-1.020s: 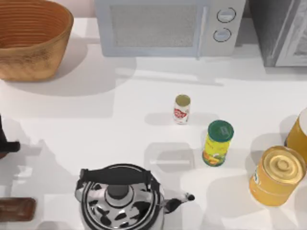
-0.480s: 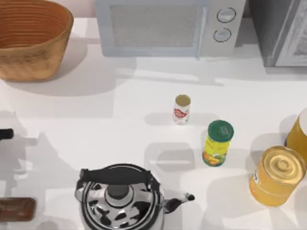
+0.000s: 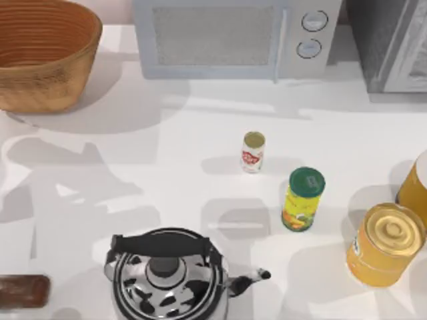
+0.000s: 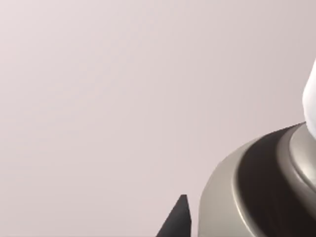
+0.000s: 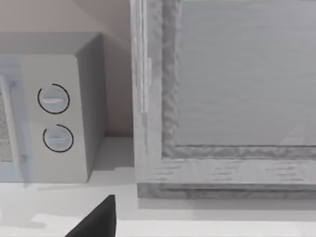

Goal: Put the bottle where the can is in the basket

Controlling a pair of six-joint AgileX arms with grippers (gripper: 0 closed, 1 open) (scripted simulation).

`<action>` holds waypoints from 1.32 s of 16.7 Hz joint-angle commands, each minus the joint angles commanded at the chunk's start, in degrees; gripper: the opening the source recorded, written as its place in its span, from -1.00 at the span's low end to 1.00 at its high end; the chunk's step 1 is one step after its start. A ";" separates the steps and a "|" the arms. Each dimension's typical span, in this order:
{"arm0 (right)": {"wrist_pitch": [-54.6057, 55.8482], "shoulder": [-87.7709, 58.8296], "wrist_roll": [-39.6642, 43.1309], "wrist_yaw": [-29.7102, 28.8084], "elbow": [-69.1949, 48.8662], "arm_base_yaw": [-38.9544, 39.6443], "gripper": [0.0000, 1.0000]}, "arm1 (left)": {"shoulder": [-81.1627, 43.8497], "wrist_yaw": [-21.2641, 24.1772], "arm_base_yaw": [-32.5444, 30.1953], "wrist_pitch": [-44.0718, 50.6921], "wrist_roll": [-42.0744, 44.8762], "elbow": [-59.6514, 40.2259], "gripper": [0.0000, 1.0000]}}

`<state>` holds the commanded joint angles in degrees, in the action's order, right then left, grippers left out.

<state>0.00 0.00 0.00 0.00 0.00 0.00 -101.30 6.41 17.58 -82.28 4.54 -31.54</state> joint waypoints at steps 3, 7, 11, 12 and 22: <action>0.00 0.00 0.00 0.00 0.00 0.00 1.00 | 2.37 -2.44 -0.25 6.90 -0.12 -9.02 -1.00; 0.00 0.00 0.00 0.00 0.00 0.00 1.00 | 5.10 -4.17 -1.93 20.12 -0.42 -20.91 -1.00; 0.00 0.00 0.00 0.00 0.00 0.00 1.00 | 6.74 -4.12 -4.76 37.03 -0.55 -30.65 -1.00; 0.00 0.00 0.00 0.00 0.00 0.00 1.00 | 6.95 -3.91 -5.60 41.48 -0.60 -32.67 -1.00; 0.00 0.00 0.00 0.00 0.00 0.00 1.00 | 7.11 -0.60 -13.42 74.94 -2.22 -44.49 -1.00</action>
<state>0.00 0.00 0.00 0.00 0.00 0.00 -94.19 5.81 4.15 -7.34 2.32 -76.03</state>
